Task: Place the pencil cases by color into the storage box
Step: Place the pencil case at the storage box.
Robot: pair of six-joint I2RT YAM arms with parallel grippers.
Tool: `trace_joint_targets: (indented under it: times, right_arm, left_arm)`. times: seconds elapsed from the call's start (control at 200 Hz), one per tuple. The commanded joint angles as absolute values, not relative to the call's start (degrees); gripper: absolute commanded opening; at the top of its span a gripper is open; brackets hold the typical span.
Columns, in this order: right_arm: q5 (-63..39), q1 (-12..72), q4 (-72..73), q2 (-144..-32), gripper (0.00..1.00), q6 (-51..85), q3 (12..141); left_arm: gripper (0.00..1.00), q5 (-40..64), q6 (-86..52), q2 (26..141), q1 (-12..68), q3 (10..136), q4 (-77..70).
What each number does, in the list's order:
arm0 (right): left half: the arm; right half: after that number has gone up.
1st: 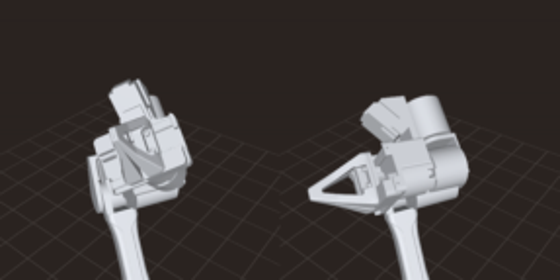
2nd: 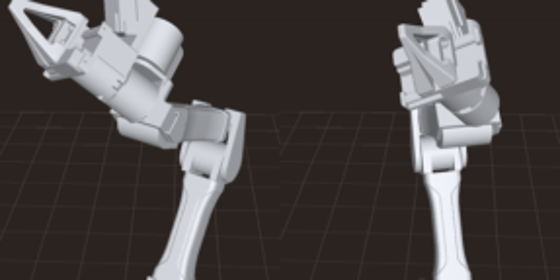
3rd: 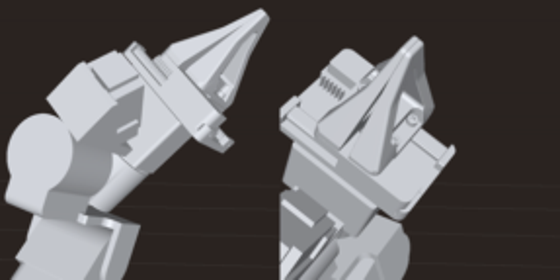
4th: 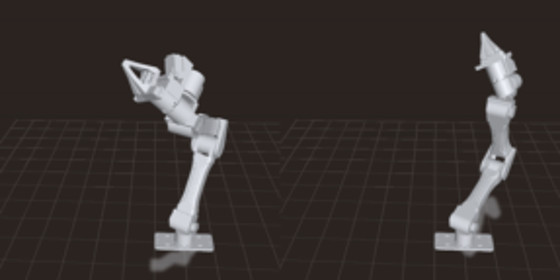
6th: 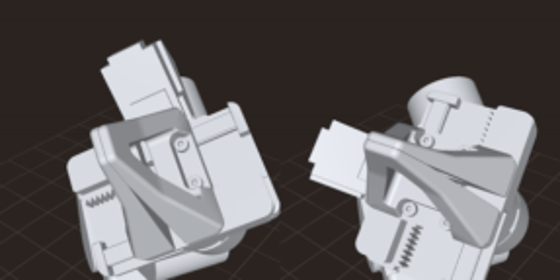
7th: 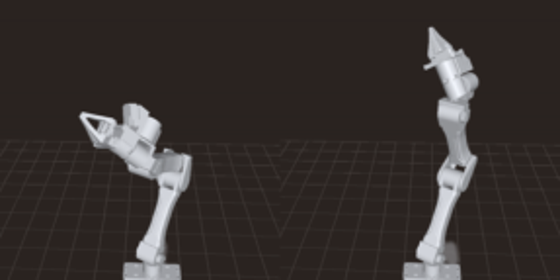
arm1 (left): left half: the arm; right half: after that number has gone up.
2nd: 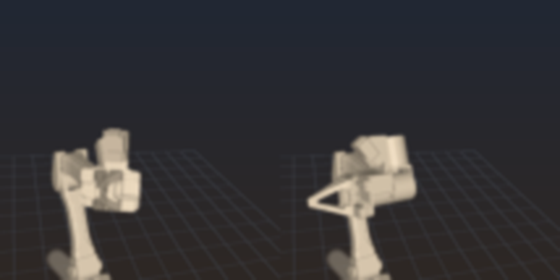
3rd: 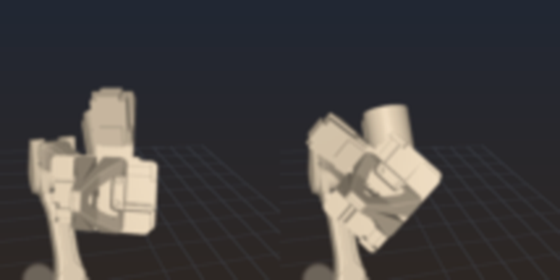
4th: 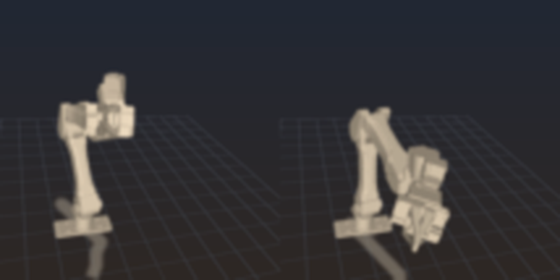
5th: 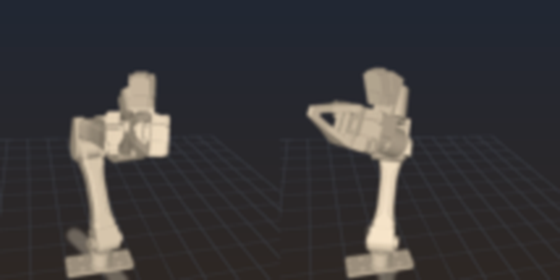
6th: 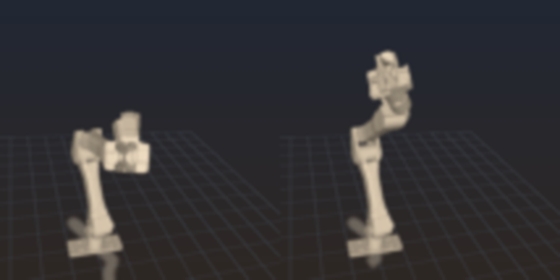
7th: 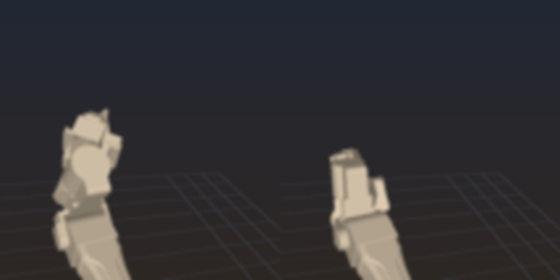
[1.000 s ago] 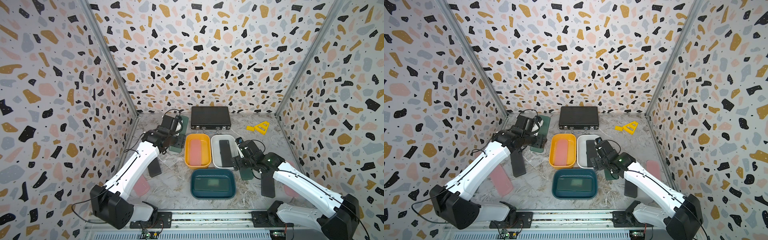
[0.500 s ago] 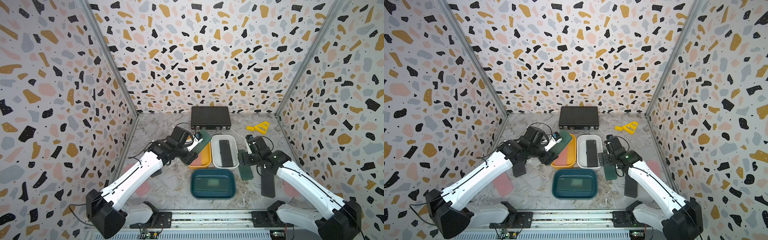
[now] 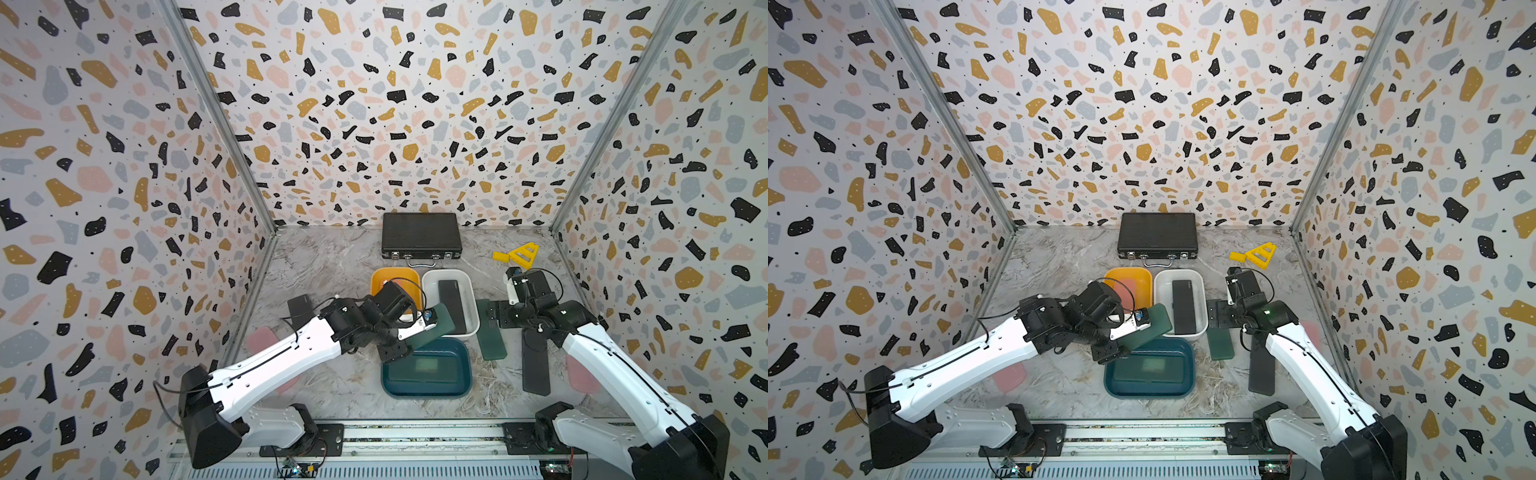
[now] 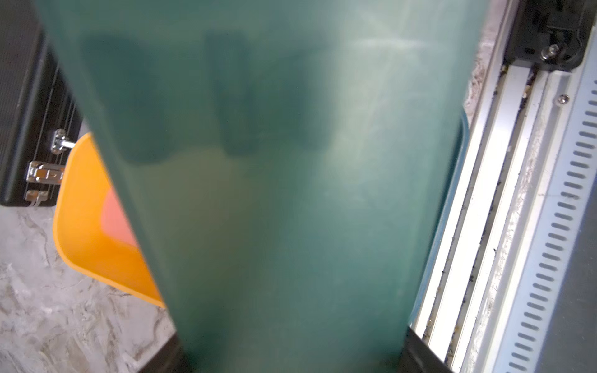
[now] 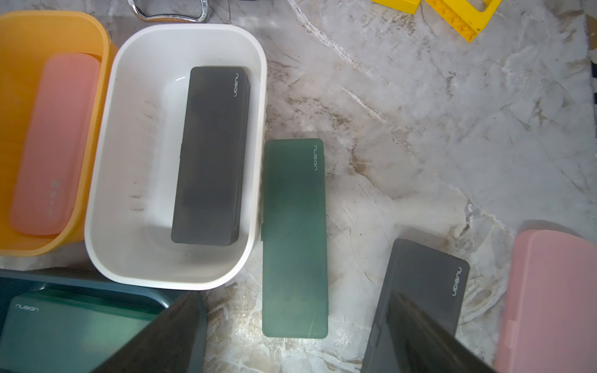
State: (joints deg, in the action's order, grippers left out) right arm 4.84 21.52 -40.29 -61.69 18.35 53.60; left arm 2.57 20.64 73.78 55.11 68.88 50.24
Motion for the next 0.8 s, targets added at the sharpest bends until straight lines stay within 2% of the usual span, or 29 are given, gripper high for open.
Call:
trace_joint_targets:
  times: [0.0,0.41,0.796]
  right_arm:
    - [3.14,20.25,-42.11,-60.23,0.96,17.25,53.13]
    - [0.98,17.51,-43.07,-58.01,0.96,15.9,52.23]
    - [0.62,16.61,-43.58,-57.06,0.96,15.25,51.33]
  left_arm:
    - [0.55,-0.62,22.21,75.39,57.94,69.87,52.43]
    - [0.54,-5.48,25.43,84.81,63.53,72.98,56.09]
    - [0.53,-6.93,28.51,91.38,65.1,73.9,55.37]
